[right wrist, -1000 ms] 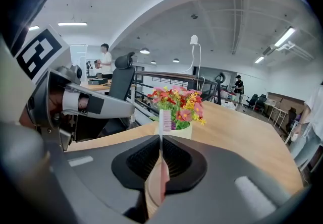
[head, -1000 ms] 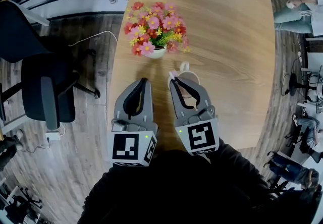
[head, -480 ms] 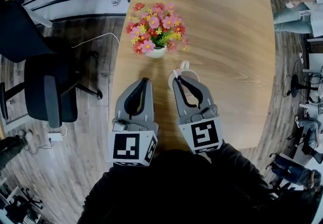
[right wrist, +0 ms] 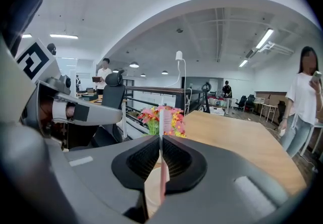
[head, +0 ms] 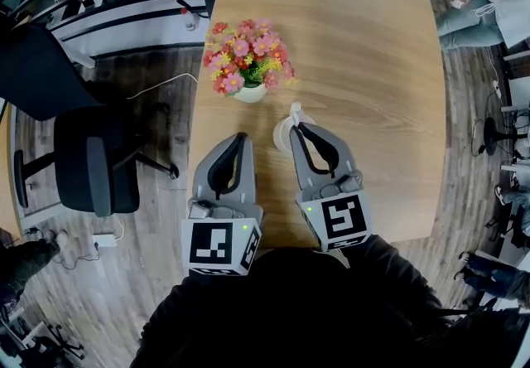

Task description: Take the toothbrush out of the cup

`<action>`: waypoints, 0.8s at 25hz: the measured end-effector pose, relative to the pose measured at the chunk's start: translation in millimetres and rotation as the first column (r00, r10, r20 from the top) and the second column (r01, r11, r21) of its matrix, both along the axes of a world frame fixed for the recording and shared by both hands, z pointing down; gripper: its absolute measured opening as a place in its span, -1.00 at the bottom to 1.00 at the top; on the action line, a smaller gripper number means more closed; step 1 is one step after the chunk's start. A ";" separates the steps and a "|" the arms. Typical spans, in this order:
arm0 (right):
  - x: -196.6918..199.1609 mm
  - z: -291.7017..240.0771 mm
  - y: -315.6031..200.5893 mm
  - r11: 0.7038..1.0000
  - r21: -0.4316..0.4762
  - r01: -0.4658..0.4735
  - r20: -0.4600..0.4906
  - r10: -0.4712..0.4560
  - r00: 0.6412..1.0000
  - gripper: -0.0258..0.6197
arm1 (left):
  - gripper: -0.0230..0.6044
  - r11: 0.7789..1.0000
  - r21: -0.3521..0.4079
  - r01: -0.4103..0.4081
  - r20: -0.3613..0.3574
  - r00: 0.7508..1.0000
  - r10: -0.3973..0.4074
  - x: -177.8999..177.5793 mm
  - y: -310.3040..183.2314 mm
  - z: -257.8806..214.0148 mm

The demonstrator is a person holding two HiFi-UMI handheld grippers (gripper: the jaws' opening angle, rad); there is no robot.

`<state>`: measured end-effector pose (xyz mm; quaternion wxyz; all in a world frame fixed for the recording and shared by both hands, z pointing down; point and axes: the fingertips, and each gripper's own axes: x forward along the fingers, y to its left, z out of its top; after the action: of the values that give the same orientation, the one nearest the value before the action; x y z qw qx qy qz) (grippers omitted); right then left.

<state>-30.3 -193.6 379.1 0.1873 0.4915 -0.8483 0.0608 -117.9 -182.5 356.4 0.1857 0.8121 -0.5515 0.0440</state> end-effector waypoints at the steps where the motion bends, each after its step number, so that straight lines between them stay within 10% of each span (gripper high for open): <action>1: 2.6 -5.2 1.1 1.000 0.010 -0.010 0.010 0.010 1.000 -0.85 | -0.90 1.000 0.007 -0.006 0.005 1.000 0.006 1.4 2.1 -3.9; 20: 74.2 -113.6 61.8 0.952 0.196 -0.236 0.166 0.205 0.964 -0.85 | -0.90 0.966 0.166 -0.197 0.059 0.980 0.190 54.8 45.0 -80.5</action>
<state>44.0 -131.8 265.5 0.0636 0.5950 -0.8008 0.0252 -63.1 -137.5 275.9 0.0982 0.8738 -0.4752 0.0317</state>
